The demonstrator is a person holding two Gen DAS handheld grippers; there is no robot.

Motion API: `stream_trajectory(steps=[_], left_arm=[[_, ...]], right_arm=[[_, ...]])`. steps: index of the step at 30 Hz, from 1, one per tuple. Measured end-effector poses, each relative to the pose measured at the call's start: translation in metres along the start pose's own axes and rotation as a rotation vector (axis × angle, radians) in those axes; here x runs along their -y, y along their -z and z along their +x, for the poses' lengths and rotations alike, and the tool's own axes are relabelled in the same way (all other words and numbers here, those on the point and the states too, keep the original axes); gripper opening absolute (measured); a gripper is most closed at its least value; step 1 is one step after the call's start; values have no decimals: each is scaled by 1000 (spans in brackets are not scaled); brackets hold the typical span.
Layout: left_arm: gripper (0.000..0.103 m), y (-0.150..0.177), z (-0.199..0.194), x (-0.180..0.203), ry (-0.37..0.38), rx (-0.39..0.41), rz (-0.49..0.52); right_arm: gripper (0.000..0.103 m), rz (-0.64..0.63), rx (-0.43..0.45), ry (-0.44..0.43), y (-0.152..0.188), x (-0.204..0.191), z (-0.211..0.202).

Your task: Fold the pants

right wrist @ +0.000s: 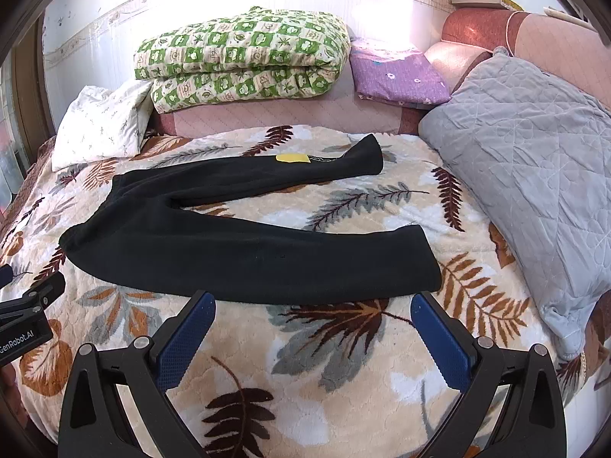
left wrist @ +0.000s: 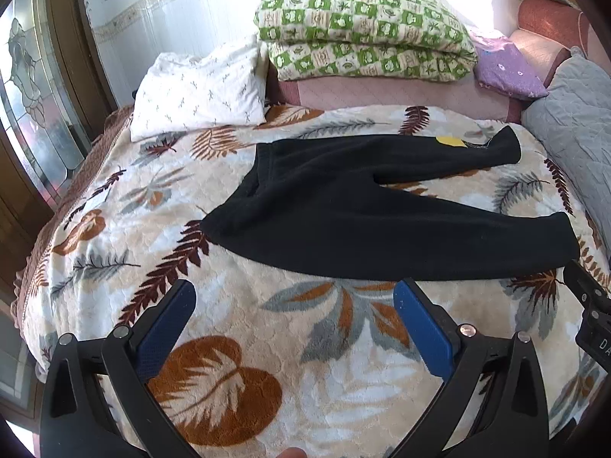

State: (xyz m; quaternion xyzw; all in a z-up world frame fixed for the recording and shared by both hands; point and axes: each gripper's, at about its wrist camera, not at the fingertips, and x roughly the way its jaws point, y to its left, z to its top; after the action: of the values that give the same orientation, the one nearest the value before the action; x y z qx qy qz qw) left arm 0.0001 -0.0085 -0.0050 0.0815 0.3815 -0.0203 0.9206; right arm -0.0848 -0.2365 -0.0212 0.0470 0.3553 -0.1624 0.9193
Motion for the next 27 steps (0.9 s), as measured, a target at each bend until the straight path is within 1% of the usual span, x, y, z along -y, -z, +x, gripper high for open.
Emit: stream_trajectory(steps=[6,10,12,13,16,18,19,21,24,27], left_arm=[[103,-3,-3,-1,26,12,-9],[103,-3,-3,-1,22,15,-13],[103,-4,-4,-3,31,12,-31],[103,-5,-4,-5,40,10,-39],[103,-4,1,-7,120,-29,-64],[103,-1,0,-7,151,-20,-83],[103,0,-1,-7,154,-4,-86],[103,-1,-5,-4,125,24,-74],[103,-6,-3,-1,89,2,-39],[103,-8,2,-5,87,-22,-45]], right_arm=[[103,-3,5,4,-4,-3,-1],[103,-6,14,5,-4,-4,-2],[103,-5,18,3,-5,-4,-3],[103,-4,19,2,-5,-4,-3],[103,-2,21,1,-5,-4,-3],[103,-1,24,0,-6,-4,-3],[103,-1,25,-1,-6,-3,-3],[103,-2,24,-1,-6,-3,-3],[103,1,24,0,-6,-3,-3],[103,1,23,-3,-6,-4,-3]])
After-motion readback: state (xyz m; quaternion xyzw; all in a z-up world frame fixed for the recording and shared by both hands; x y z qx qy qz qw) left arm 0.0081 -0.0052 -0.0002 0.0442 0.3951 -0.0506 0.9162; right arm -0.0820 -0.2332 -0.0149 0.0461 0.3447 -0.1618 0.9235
